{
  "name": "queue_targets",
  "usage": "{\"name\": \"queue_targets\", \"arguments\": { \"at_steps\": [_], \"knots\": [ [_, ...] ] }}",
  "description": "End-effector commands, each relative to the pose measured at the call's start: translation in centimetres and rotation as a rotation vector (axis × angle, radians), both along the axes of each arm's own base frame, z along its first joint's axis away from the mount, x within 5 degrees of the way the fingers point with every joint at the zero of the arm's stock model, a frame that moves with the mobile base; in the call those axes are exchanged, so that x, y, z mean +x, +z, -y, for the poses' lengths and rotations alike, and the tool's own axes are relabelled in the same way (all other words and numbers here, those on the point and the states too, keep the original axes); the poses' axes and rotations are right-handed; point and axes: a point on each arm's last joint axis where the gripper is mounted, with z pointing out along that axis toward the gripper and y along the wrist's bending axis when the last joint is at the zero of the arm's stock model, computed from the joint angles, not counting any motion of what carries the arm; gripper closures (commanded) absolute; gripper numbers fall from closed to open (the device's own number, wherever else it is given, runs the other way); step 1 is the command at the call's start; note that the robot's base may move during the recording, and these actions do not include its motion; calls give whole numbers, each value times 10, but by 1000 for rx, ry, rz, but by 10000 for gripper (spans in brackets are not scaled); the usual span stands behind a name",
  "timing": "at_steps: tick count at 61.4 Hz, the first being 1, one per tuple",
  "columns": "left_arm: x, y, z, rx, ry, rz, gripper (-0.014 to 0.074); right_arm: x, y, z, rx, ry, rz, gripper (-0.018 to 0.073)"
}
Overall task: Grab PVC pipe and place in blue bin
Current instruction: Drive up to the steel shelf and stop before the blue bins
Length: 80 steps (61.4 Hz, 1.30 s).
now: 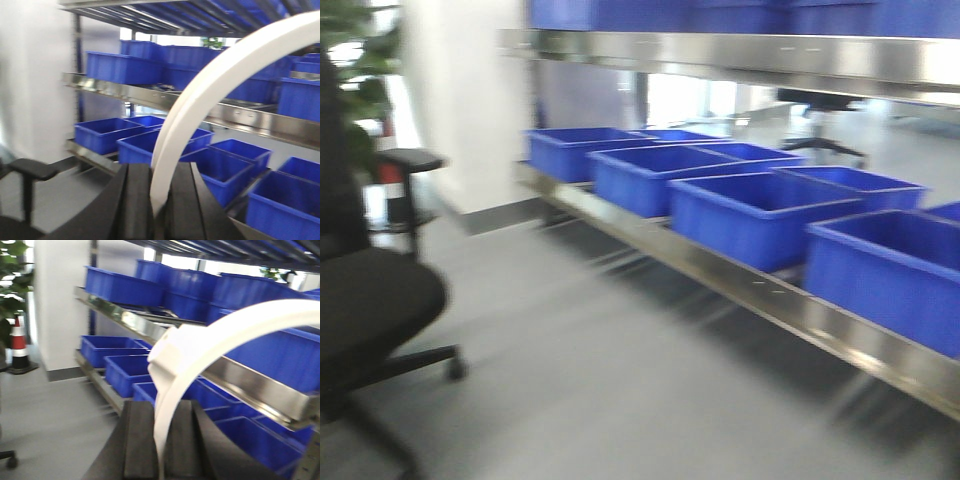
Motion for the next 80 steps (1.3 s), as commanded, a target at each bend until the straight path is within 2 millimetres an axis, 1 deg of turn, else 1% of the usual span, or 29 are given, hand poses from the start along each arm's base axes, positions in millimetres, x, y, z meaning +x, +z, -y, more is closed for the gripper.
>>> {"name": "queue_targets", "arguments": {
  "at_steps": [1,80],
  "knots": [
    [-2,4,0,-14,-4,32,707,-2,3,0,-5,0,26,727],
    [-2,4,0,-14,-4,32,707,-2,3,0,-5,0,28,727]
  ]
}}
